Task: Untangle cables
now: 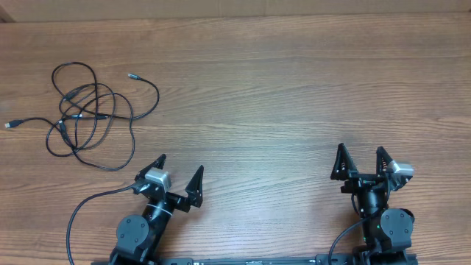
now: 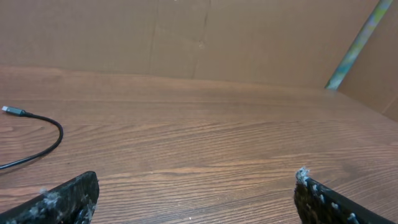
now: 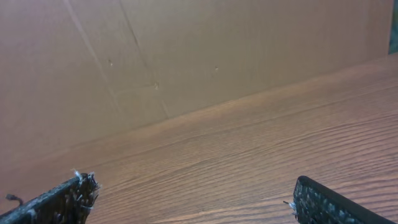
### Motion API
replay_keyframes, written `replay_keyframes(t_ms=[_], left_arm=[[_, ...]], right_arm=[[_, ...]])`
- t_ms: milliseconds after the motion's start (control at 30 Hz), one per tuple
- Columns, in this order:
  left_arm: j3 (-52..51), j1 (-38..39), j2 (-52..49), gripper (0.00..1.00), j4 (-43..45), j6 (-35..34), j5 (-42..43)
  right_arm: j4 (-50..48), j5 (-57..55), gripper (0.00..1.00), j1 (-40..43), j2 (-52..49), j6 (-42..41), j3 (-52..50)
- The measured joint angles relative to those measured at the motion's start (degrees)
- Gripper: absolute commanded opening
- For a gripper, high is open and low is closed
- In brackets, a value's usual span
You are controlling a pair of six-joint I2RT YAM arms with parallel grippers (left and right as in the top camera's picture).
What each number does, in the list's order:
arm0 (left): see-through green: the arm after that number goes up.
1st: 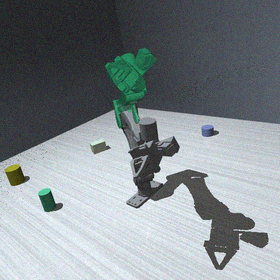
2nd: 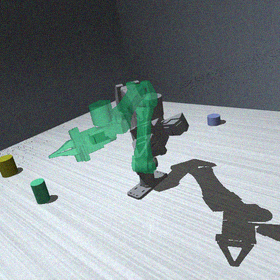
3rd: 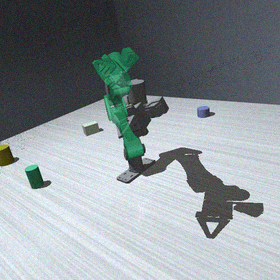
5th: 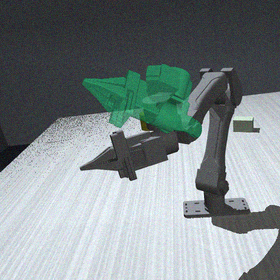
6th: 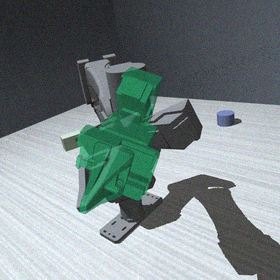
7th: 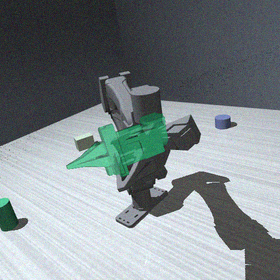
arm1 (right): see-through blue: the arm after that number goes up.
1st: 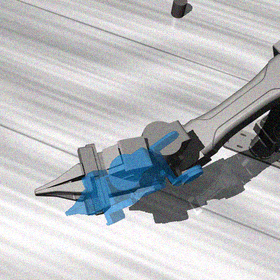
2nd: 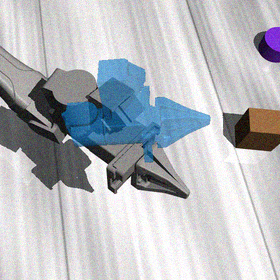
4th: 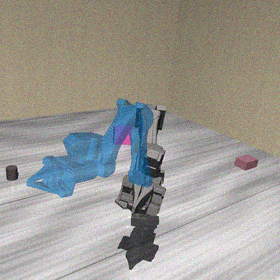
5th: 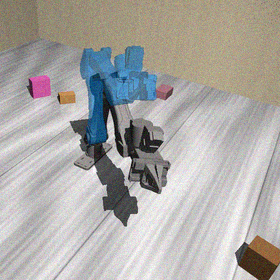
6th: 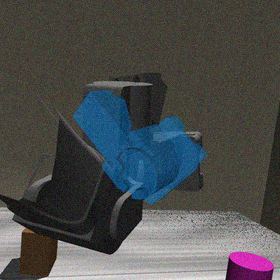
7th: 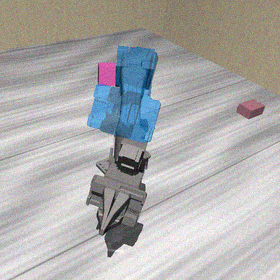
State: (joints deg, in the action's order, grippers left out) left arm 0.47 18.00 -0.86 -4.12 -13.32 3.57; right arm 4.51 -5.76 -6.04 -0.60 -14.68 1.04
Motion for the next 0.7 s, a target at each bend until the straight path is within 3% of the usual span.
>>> replay_keyframes(t_ms=[700], left_arm=[[0.0, 0.0, 0.0, 1.0, -0.02, 0.0, 0.0]], right_arm=[[0.0, 0.04, 1.0, 0.0, 0.0, 0.15, 0.0]])
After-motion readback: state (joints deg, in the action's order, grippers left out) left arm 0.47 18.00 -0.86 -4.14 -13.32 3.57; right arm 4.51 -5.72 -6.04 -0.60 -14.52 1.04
